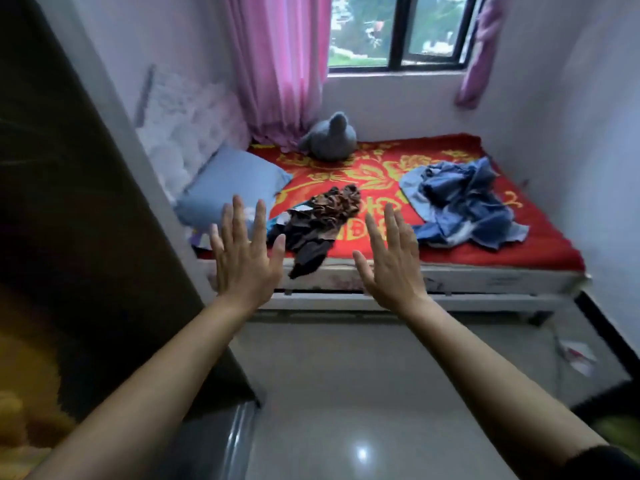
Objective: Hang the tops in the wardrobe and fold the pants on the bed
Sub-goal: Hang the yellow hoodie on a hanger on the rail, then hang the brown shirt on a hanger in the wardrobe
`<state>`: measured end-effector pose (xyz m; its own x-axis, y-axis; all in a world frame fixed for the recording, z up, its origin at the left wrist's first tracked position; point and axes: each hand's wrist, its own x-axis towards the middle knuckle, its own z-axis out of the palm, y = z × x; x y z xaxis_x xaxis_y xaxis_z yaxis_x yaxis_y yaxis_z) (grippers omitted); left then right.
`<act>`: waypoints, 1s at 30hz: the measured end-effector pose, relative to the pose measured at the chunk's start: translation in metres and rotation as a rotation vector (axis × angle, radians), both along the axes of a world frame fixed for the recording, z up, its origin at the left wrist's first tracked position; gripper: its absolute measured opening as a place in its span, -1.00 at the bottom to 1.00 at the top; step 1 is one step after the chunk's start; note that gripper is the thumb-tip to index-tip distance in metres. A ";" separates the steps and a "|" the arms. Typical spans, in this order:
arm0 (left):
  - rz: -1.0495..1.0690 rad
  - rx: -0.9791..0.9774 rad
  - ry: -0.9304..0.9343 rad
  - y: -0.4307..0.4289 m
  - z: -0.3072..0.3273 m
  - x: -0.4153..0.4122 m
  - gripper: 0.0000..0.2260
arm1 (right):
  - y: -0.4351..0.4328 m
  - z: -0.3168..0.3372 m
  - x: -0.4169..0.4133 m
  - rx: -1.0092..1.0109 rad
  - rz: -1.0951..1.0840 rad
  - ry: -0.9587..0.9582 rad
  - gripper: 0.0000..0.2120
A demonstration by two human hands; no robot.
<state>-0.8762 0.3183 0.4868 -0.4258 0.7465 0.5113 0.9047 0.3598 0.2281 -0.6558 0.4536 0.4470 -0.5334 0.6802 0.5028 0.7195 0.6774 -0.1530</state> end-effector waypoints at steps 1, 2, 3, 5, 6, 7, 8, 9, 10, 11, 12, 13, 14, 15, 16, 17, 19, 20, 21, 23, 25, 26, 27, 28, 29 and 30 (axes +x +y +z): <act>-0.064 0.000 -0.012 0.016 -0.004 0.029 -0.40 | 0.001 -0.003 0.037 -0.002 -0.067 -0.013 -0.31; -0.127 -0.002 -0.015 0.030 -0.008 0.060 -0.39 | -0.001 -0.006 0.076 -0.010 -0.131 -0.015 -0.30; -0.188 -0.002 -0.011 0.040 -0.012 0.092 -0.39 | -0.004 -0.009 0.114 -0.024 -0.187 -0.009 -0.29; -0.307 -0.003 -0.004 0.055 -0.020 0.161 -0.40 | -0.019 -0.014 0.193 -0.048 -0.291 0.009 -0.27; -0.361 -0.002 -0.006 0.059 -0.024 0.196 -0.40 | -0.029 -0.017 0.231 -0.052 -0.342 0.011 -0.27; -0.409 -0.003 -0.013 0.061 -0.028 0.231 -0.40 | -0.039 -0.020 0.267 -0.059 -0.388 0.008 -0.26; -0.450 -0.010 -0.025 0.062 -0.032 0.264 -0.40 | -0.051 -0.023 0.302 -0.076 -0.430 0.004 -0.26; -0.484 -0.026 -0.042 0.063 -0.036 0.296 -0.40 | -0.062 -0.026 0.335 -0.099 -0.464 0.004 -0.26; -0.515 -0.044 -0.058 0.062 -0.040 0.325 -0.40 | -0.073 -0.030 0.365 -0.121 -0.496 0.005 -0.26; -0.546 -0.061 -0.066 0.059 -0.045 0.352 -0.40 | -0.084 -0.034 0.392 -0.141 -0.527 0.004 -0.26; -0.579 -0.082 -0.070 0.057 -0.050 0.377 -0.39 | -0.094 -0.039 0.417 -0.159 -0.562 0.000 -0.26; -0.613 -0.107 -0.070 0.054 -0.056 0.398 -0.39 | -0.103 -0.044 0.438 -0.177 -0.601 -0.009 -0.26; -0.639 -0.133 -0.070 0.051 -0.061 0.417 -0.38 | -0.111 -0.049 0.457 -0.193 -0.639 -0.020 -0.25; -0.654 -0.154 -0.070 0.050 -0.065 0.431 -0.38 | -0.116 -0.054 0.473 -0.205 -0.667 -0.032 -0.25; -0.660 -0.166 -0.070 0.049 -0.069 0.442 -0.39 | -0.118 -0.059 0.485 -0.213 -0.682 -0.043 -0.24; -0.660 -0.173 -0.072 0.051 -0.073 0.449 -0.39 | -0.116 -0.063 0.492 -0.222 -0.690 -0.052 -0.24; -0.648 -0.179 -0.089 0.058 -0.079 0.453 -0.40 | -0.102 -0.069 0.498 -0.236 -0.694 -0.052 -0.23; -0.631 -0.181 -0.101 0.062 -0.083 0.450 -0.40 | -0.091 -0.070 0.495 -0.236 -0.688 -0.042 -0.23; -0.610 -0.185 -0.112 0.070 -0.088 0.443 -0.40 | -0.076 -0.072 0.488 -0.237 -0.676 -0.029 -0.23; -0.584 -0.200 -0.129 0.081 -0.099 0.428 -0.40 | -0.052 -0.073 0.472 -0.242 -0.656 0.003 -0.22; -0.546 -0.235 -0.136 0.107 -0.110 0.398 -0.40 | -0.015 -0.077 0.440 -0.253 -0.611 0.032 -0.21; -0.526 -0.249 -0.140 0.122 -0.114 0.380 -0.41 | 0.003 -0.078 0.421 -0.258 -0.586 0.032 -0.20; -0.504 -0.262 -0.147 0.139 -0.116 0.361 -0.41 | 0.023 -0.078 0.401 -0.262 -0.560 0.023 -0.20; -0.478 -0.273 -0.153 0.158 -0.116 0.339 -0.41 | 0.044 -0.077 0.379 -0.262 -0.534 0.010 -0.20; -0.451 -0.279 -0.155 0.177 -0.114 0.316 -0.40 | 0.067 -0.074 0.357 -0.263 -0.512 -0.004 -0.20; -0.424 -0.276 -0.155 0.196 -0.111 0.293 -0.40 | 0.091 -0.072 0.335 -0.263 -0.490 -0.014 -0.21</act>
<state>-0.5836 0.5145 0.3761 -0.1122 0.9676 0.2261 0.9469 0.0351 0.3196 -0.3212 0.5449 0.3750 -0.1289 0.9519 0.2778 0.9441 0.2035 -0.2594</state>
